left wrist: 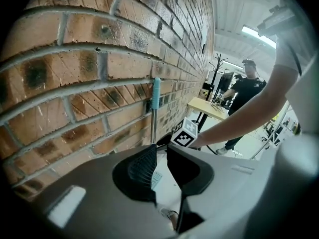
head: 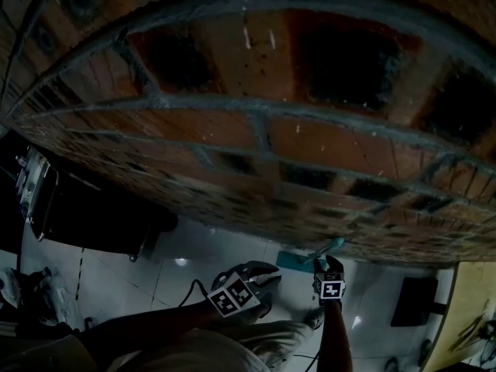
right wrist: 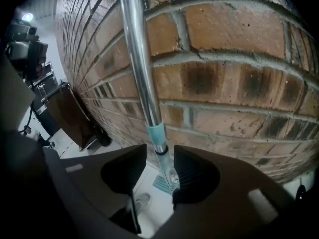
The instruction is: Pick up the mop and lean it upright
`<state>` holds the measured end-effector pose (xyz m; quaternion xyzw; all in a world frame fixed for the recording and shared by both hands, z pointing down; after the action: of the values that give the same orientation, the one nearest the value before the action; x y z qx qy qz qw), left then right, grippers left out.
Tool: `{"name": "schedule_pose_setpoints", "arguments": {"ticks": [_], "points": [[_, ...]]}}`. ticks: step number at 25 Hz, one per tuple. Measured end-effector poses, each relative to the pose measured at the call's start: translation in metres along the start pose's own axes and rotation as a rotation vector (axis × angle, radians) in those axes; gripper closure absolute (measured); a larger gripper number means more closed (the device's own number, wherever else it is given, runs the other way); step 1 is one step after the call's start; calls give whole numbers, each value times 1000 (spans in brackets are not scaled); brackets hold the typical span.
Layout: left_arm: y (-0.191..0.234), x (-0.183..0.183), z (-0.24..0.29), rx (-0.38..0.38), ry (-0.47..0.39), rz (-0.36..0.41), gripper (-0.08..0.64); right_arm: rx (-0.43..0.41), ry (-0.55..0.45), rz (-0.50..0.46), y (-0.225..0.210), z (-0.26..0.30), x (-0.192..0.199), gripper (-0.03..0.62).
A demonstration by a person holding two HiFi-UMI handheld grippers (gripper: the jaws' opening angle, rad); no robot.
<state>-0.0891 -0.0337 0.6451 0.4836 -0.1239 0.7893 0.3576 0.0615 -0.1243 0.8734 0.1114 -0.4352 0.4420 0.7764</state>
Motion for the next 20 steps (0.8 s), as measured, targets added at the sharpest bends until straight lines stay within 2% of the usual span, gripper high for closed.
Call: {"name": "schedule_pose_setpoints", "arguments": {"ticks": [13,20], "points": [[7,12,-14,-11,29,-8,476,39,64,32,-5,41,30,423],[9,23,-23,-24,48,-19,474,65,58,53,-5,51,35,425]]}}
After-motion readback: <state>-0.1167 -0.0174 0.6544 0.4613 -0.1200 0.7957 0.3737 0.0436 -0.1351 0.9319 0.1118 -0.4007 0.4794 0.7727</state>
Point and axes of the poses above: the fingertips, and each gripper's own axes: z forward along the fingers, y to its left, x out of its underside, the point moved 4 cm from there along -z, backward along the fingers, and after that the axes turned 11 degrees about -y, right-handed, at the moved point
